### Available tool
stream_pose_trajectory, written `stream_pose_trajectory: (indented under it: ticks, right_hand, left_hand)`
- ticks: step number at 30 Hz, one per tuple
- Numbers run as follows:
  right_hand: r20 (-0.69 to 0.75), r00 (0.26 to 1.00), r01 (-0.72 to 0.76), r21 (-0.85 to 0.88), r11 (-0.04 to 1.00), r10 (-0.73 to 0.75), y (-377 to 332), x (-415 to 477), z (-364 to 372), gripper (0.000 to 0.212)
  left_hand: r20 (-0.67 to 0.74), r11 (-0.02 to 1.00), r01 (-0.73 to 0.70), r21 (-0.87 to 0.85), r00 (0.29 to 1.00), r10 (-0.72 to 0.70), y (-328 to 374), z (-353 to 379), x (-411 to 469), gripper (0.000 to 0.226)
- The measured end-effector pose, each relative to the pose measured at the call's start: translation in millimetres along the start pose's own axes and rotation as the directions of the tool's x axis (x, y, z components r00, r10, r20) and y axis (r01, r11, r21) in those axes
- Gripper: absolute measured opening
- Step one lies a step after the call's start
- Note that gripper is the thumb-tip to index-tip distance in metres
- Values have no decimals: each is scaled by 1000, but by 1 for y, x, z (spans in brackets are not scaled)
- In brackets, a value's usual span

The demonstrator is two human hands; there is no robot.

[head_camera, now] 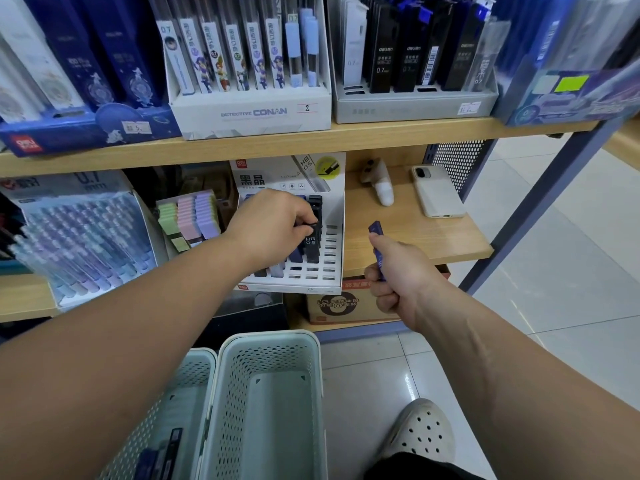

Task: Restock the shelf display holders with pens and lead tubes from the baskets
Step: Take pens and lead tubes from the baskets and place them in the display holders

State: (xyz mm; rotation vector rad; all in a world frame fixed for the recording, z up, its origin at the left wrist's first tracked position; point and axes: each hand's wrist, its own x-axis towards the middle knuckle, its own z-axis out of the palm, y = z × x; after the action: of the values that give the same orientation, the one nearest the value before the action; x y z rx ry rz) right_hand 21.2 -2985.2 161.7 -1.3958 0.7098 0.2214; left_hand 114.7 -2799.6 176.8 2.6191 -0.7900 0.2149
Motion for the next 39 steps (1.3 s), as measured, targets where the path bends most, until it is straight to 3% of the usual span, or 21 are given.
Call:
stream_pose_trajectory:
  ticks: [8,12,16,21,27,30,33,36,39]
  right_hand:
    - [13,1000,5,-5,1000,-5,0,-5,2,16]
    - [57,996,70,-53,996,-67,1,-9,2,10]
    - [62,991,127,-93,988,-121,1,-10,0,10]
    - [50,982,189,-163,968,-183,0,-8,3,10]
    - [113,973,225,-317,921,-199,-2,-6,11,16]
    - [118,959,282,-522,805,-259,-7,-2,17,30]
    - [163,939,332,-660,674,-303,-12,0,20,28]
    - [99,902,386,-622,681,-421,-18,1,22,20]
    - [41,843,455,-586,671,-536,-20,3,30,26]
  left_hand:
    - [29,960,-115,256,993,111,-2,10,-6,22]
    - [-73,956,-78,284,992,102,-2,11,-11,28]
    - [-72,929,-53,367,994,85,-12,7,-12,18]
    - [-69,935,-114,336,987,145,-18,6,-16,12]
    - [-52,960,-82,266,994,99,-32,-1,-30,33]
    - [-41,963,-60,262,996,74,-49,-6,-45,38]
    - [-15,973,-12,230,1000,16,-64,-7,-59,49]
    - [41,985,4,175,999,-11,-72,-1,-68,55]
    - [94,989,6,147,995,-20,-76,9,-73,65]
